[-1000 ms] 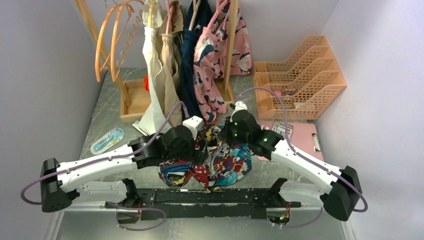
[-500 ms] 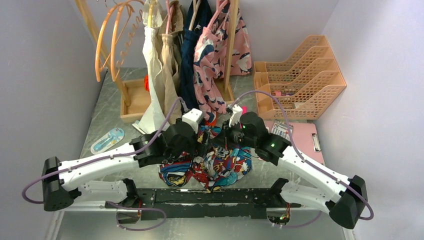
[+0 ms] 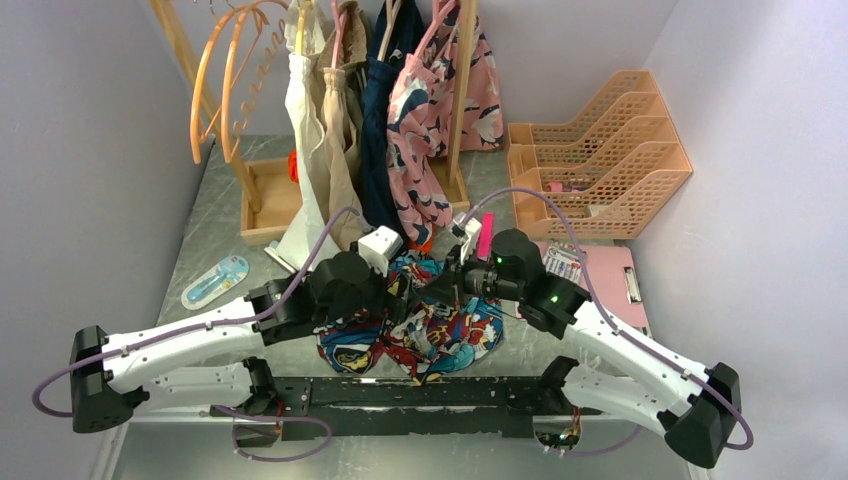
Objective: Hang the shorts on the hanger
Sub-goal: Adjust the shorts at the center of the board.
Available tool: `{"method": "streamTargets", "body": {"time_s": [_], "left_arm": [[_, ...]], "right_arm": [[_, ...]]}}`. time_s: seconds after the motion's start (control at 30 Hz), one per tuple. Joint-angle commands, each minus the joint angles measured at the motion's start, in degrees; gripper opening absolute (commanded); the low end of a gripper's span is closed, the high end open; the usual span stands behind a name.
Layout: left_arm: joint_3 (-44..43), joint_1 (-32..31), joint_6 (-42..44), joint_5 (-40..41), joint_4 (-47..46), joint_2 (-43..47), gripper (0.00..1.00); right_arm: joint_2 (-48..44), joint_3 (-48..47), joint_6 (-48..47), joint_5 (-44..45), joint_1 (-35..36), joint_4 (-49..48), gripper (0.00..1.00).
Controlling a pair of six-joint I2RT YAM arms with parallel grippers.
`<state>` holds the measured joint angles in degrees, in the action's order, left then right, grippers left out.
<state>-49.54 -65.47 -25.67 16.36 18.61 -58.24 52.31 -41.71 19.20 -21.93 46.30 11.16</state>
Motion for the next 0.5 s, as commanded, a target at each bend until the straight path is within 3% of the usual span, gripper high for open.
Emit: {"method": "streamTargets", "body": {"time_s": [0.0, 0.07, 0.23, 0.33, 0.4, 0.47], "left_arm": [[2.64, -0.18, 0.78, -4.13, -4.86, 0.87, 0.92], [2.58, -0.18, 0.58, -3.58, -4.26, -0.16, 0.83], [3.38, -0.18, -1.04, -0.49, -3.83, -0.51, 0.36], [4.28, -0.18, -2.29, 2.37, -3.91, 1.21, 0.08], [4.67, -0.18, -3.24, 4.56, -3.36, 2.38, 0.07], [5.08, -0.18, -4.58, 7.51, -2.38, 3.48, 0.07]], "right_arm": [[-1.21, 0.26, -2.26, -2.80, 0.05, -2.18, 0.00], [-1.79, 0.55, -2.39, -3.25, 0.06, -2.64, 0.00], [-2.92, 0.96, -2.41, -3.18, 0.02, -2.28, 0.00], [-3.26, 0.82, -2.01, -1.81, 0.06, -0.24, 0.32], [-4.03, 1.21, -0.85, 0.06, 0.04, 0.67, 0.61], [-5.44, 1.68, 0.83, 2.78, 0.03, 1.47, 0.81]]}}
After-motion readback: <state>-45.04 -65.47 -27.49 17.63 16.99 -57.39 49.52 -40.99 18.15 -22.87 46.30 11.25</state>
